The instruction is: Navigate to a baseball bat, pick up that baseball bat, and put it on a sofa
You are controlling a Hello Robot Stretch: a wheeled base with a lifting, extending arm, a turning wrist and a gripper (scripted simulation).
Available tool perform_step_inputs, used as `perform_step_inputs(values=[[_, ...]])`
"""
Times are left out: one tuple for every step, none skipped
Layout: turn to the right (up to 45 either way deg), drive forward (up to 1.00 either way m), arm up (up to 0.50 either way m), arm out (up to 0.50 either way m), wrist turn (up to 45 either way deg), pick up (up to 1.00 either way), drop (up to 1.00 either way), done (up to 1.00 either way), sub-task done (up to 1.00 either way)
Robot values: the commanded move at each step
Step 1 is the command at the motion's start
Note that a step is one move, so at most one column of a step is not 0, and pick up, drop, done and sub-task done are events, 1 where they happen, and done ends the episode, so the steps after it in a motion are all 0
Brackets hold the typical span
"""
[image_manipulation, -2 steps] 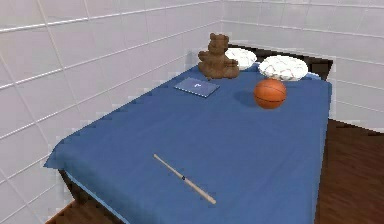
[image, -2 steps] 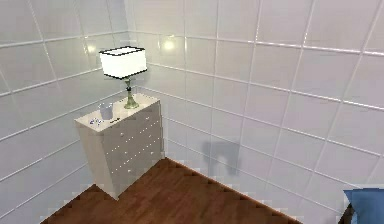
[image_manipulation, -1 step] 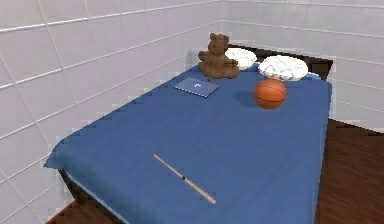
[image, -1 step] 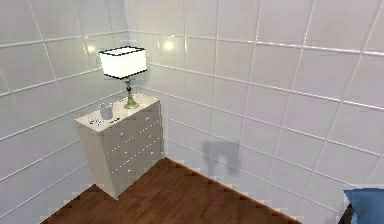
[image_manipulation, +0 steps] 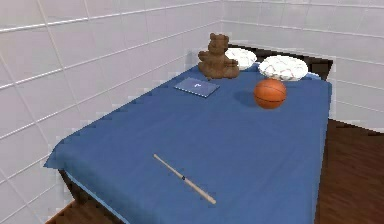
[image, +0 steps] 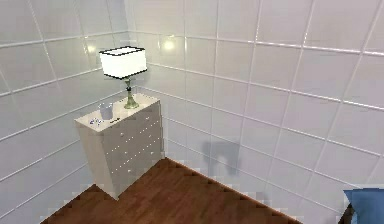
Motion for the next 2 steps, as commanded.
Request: perform_step_inputs(values=[[0.0, 0.00, 0.00, 0.28, 0.0, 0.00, 0.00, 0.00, 0.00], [0.0, 0.00, 0.00, 0.00, 45.0, 0.00, 0.00, 0.00, 0.00]])
